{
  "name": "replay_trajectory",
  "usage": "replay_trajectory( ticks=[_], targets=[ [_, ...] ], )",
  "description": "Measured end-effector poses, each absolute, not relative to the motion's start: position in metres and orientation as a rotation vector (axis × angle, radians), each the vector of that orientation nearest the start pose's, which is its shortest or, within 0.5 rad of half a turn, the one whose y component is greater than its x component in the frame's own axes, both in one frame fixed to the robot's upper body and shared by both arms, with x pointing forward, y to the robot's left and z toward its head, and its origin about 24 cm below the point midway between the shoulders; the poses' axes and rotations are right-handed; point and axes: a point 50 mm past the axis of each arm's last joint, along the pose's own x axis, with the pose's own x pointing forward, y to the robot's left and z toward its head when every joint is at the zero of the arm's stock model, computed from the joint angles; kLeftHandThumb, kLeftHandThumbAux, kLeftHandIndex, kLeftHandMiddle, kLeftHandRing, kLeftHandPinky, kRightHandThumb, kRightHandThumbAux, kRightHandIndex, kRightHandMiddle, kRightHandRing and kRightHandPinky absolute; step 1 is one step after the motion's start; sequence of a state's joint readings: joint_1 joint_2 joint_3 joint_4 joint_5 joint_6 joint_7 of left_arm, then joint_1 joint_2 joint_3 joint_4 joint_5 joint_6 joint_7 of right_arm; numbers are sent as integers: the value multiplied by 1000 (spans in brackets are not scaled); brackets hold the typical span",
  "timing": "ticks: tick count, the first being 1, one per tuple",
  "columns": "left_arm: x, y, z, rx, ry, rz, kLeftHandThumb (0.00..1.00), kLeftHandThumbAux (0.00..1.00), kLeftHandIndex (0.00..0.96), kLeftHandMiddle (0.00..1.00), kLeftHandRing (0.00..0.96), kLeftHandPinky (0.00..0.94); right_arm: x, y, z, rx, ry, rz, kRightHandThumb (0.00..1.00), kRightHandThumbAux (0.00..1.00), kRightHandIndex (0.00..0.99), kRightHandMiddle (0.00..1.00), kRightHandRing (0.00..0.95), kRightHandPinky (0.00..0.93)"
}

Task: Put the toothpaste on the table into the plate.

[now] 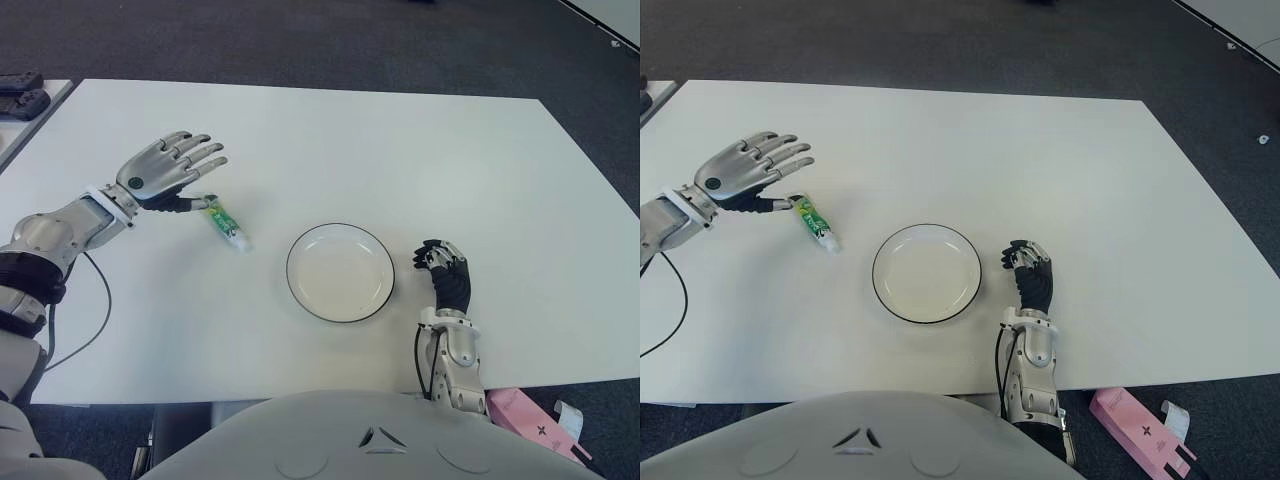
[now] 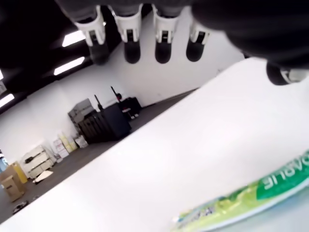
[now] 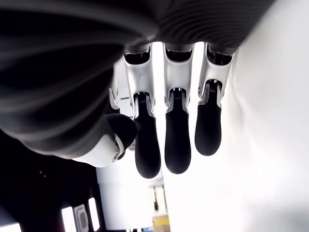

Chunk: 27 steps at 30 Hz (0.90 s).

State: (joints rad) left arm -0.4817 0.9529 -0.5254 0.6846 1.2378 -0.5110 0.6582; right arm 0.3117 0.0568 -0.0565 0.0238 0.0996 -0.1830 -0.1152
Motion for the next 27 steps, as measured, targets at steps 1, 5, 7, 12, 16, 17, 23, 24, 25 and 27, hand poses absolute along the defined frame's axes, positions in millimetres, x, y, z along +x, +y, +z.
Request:
replay_trajectory(
  ticks=[1, 5, 7, 12, 16, 17, 23, 24, 25, 27],
  targets=[
    [293, 280, 74, 2006, -565, -469, 469, 86, 0, 0, 0, 0, 179, -178, -13, 125, 141, -293, 705, 722, 432, 564, 548, 537],
    [294, 279, 71, 2039, -545, -535, 476, 114, 0, 0, 0, 0, 179, -178, -13, 125, 142, -295, 705, 722, 432, 563, 548, 532],
    [295, 278, 69, 2053, -534, -566, 476, 123, 0, 0, 0, 0, 179, -178, -13, 125, 141, -296, 705, 722, 432, 562, 547, 530],
    [295, 278, 66, 2073, -522, -613, 457, 135, 0, 0, 0, 0, 179, -178, -13, 125, 141, -296, 705, 722, 432, 561, 544, 527],
    [294, 279, 61, 2096, -508, -653, 437, 137, 0, 0, 0, 0, 179, -178, -13, 124, 140, -295, 705, 722, 432, 562, 543, 524],
    [294, 279, 61, 2102, -505, -663, 429, 137, 0, 0, 0, 0, 179, -178, -12, 124, 138, -295, 705, 722, 432, 562, 543, 526],
    [294, 279, 57, 2125, -506, -706, 401, 141, 0, 0, 0, 0, 178, -177, -12, 122, 130, -294, 705, 722, 432, 566, 545, 531],
    [294, 278, 57, 2129, -508, -716, 396, 142, 0, 0, 0, 0, 178, -177, -12, 121, 130, -294, 705, 722, 432, 567, 545, 531],
    [294, 278, 56, 2133, -511, -726, 392, 143, 0, 0, 0, 0, 178, -177, -12, 120, 129, -293, 705, 722, 432, 567, 545, 531],
    [293, 277, 54, 2138, -514, -743, 388, 143, 0, 0, 0, 0, 178, -177, -12, 117, 128, -292, 705, 722, 432, 567, 545, 530]
  ],
)
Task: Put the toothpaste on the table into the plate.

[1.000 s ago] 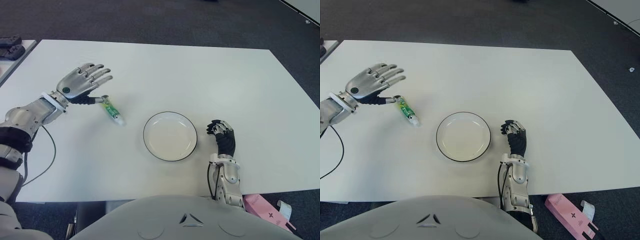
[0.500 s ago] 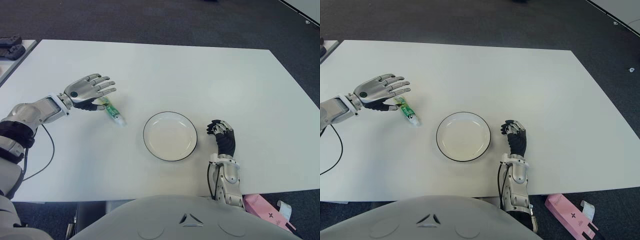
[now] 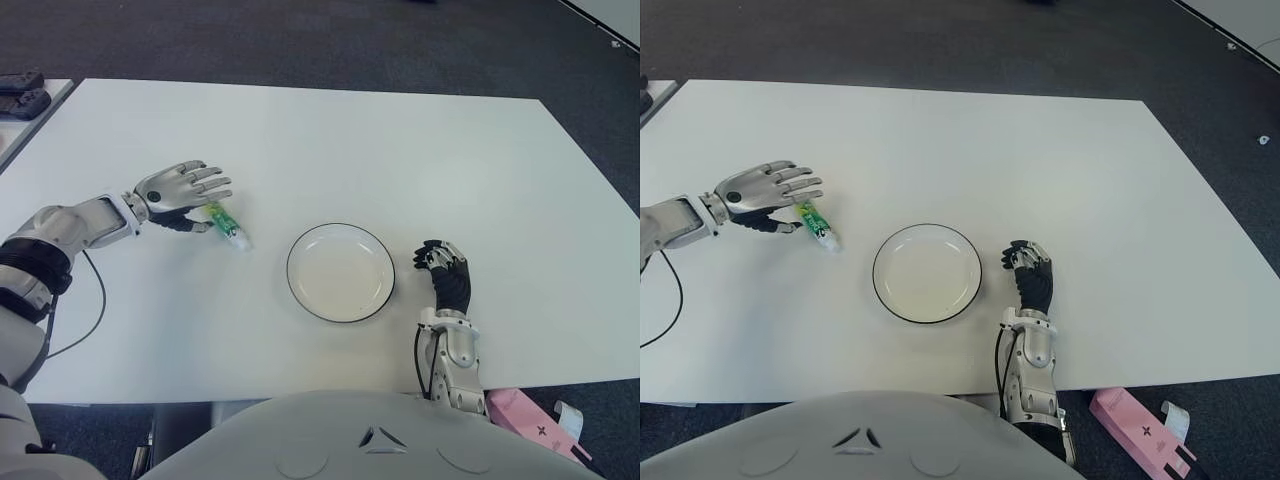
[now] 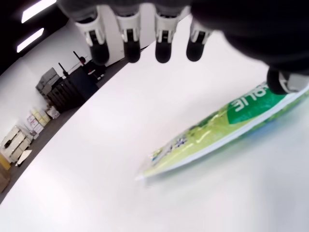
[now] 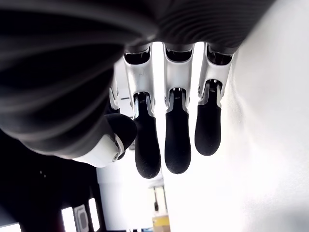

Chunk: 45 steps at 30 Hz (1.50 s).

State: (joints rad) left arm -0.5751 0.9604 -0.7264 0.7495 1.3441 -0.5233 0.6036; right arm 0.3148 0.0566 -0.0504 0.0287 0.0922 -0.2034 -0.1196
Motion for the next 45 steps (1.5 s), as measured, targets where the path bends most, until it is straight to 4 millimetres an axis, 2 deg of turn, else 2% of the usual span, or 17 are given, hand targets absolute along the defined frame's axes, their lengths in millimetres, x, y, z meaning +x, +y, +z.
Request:
replay_trajectory(
  ticks=[14, 32, 45],
  targets=[
    [284, 275, 40, 2133, -513, -881, 397, 157, 0, 0, 0, 0, 177, -177, -13, 105, 136, -301, 705, 722, 432, 563, 547, 532],
    [280, 262, 29, 2106, -579, -1004, 434, 169, 0, 0, 0, 0, 173, -178, -15, 104, 141, -311, 705, 722, 432, 563, 544, 534],
    [283, 244, 20, 2052, -624, -1055, 481, 156, 0, 0, 0, 0, 171, -178, -15, 102, 141, -323, 706, 723, 431, 557, 543, 531]
  ],
)
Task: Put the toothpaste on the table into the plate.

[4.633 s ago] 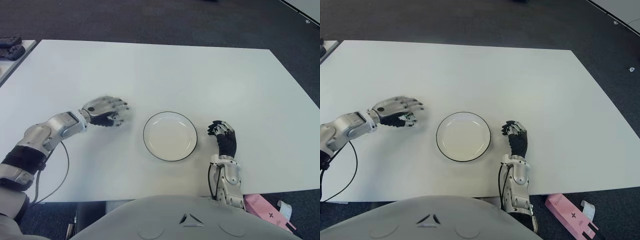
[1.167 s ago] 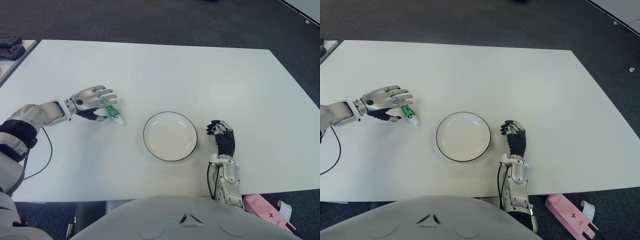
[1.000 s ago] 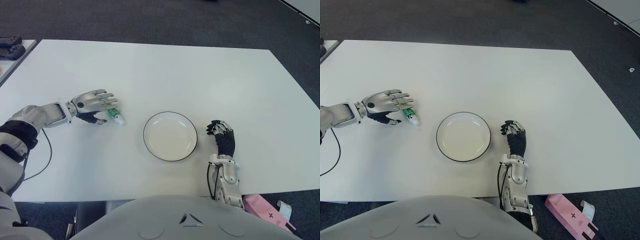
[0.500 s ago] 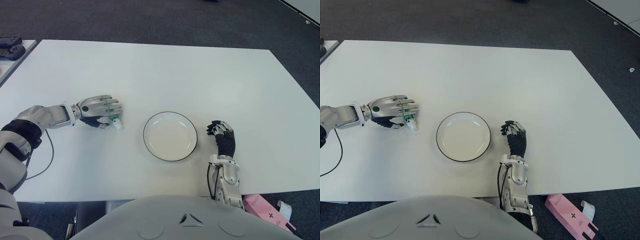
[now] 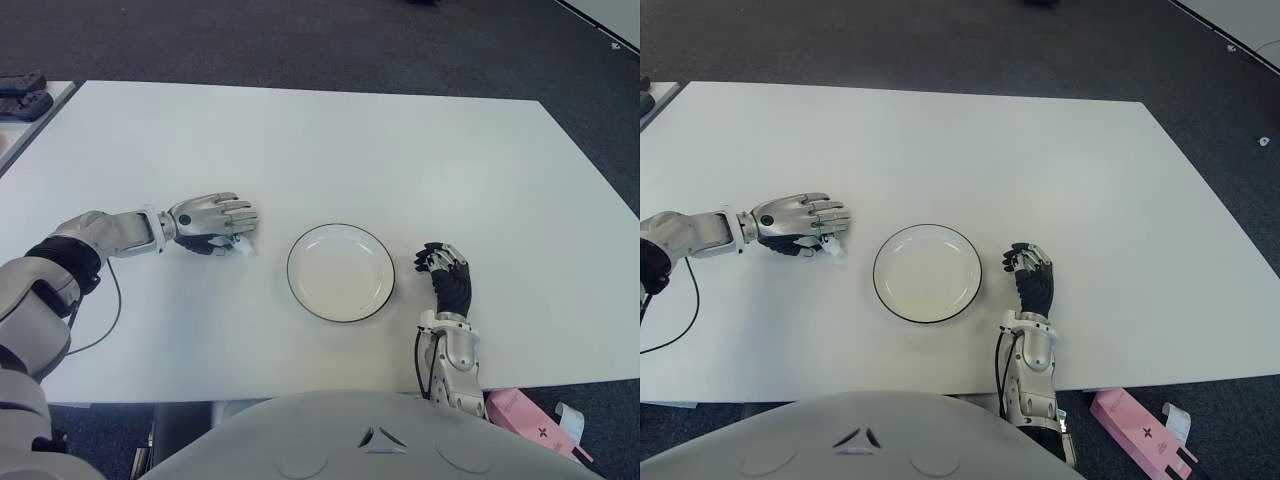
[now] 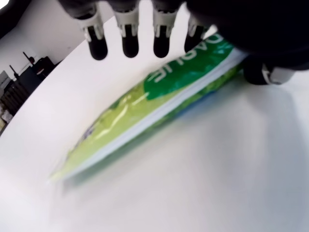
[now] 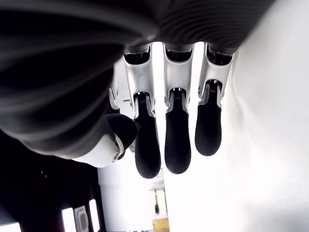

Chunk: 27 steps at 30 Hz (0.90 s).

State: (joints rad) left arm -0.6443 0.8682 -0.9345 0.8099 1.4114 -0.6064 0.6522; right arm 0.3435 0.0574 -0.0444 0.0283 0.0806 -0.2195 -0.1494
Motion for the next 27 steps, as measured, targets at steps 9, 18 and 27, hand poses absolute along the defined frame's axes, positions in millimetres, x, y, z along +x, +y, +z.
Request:
replay_trajectory(
  ticks=[9, 18, 27],
  targets=[
    [286, 237, 13, 1990, -566, -1080, 505, 142, 0, 0, 0, 0, 169, -179, -16, 102, 138, -340, 706, 723, 431, 564, 550, 545],
    [288, 237, 10, 1943, -484, -1078, 519, 141, 0, 0, 0, 0, 167, -180, -16, 103, 133, -349, 706, 723, 431, 567, 548, 530],
    [288, 237, 7, 1860, -383, -1064, 544, 172, 0, 12, 21, 89, 166, -180, -16, 101, 129, -351, 706, 723, 431, 566, 544, 532]
  ],
)
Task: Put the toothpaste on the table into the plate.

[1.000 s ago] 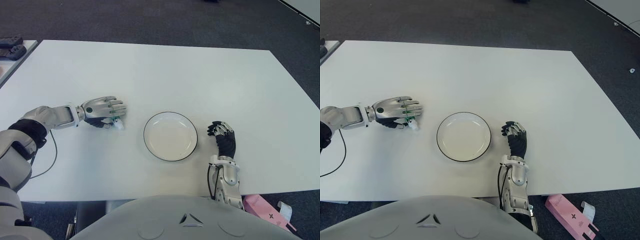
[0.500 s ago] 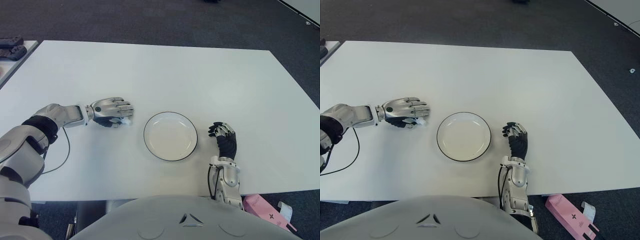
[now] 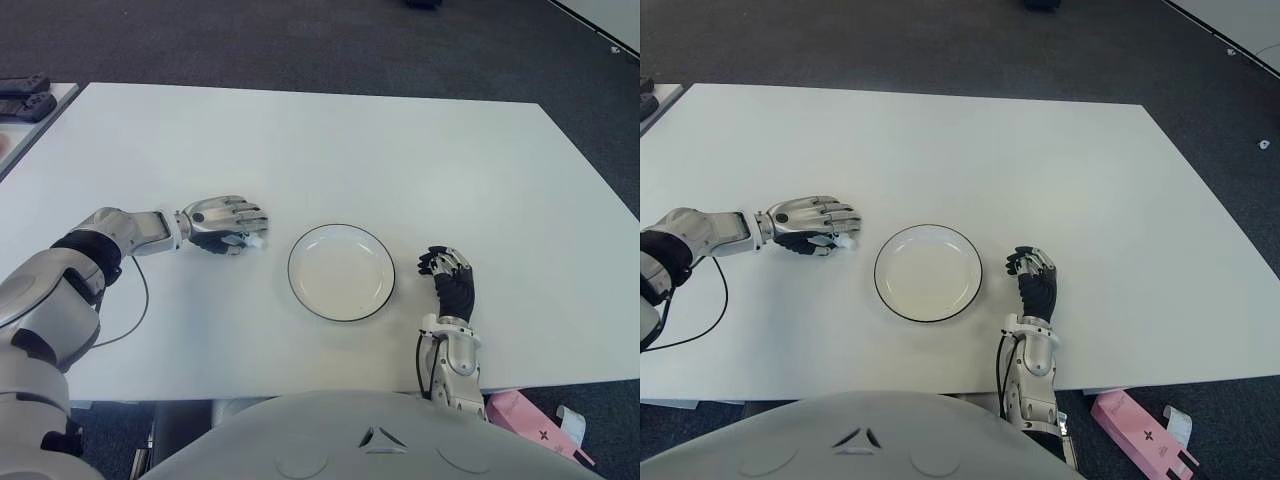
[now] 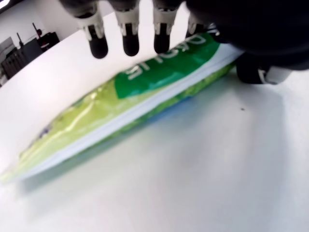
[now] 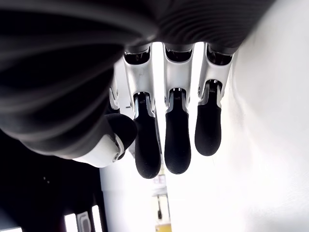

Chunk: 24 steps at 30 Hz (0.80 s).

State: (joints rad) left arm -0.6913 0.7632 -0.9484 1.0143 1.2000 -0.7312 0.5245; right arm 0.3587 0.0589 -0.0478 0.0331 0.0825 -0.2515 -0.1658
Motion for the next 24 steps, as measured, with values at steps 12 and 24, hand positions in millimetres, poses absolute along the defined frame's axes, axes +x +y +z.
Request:
replay_trajectory(
  ticks=[12, 24],
  targets=[
    [295, 232, 14, 1687, -223, -1015, 573, 200, 0, 165, 175, 195, 168, -181, -13, 101, 115, -347, 707, 724, 431, 558, 545, 530],
    [310, 225, 27, 1553, -61, -1006, 594, 253, 0, 241, 242, 225, 169, -181, -12, 101, 106, -347, 706, 725, 430, 562, 548, 532]
  ],
)
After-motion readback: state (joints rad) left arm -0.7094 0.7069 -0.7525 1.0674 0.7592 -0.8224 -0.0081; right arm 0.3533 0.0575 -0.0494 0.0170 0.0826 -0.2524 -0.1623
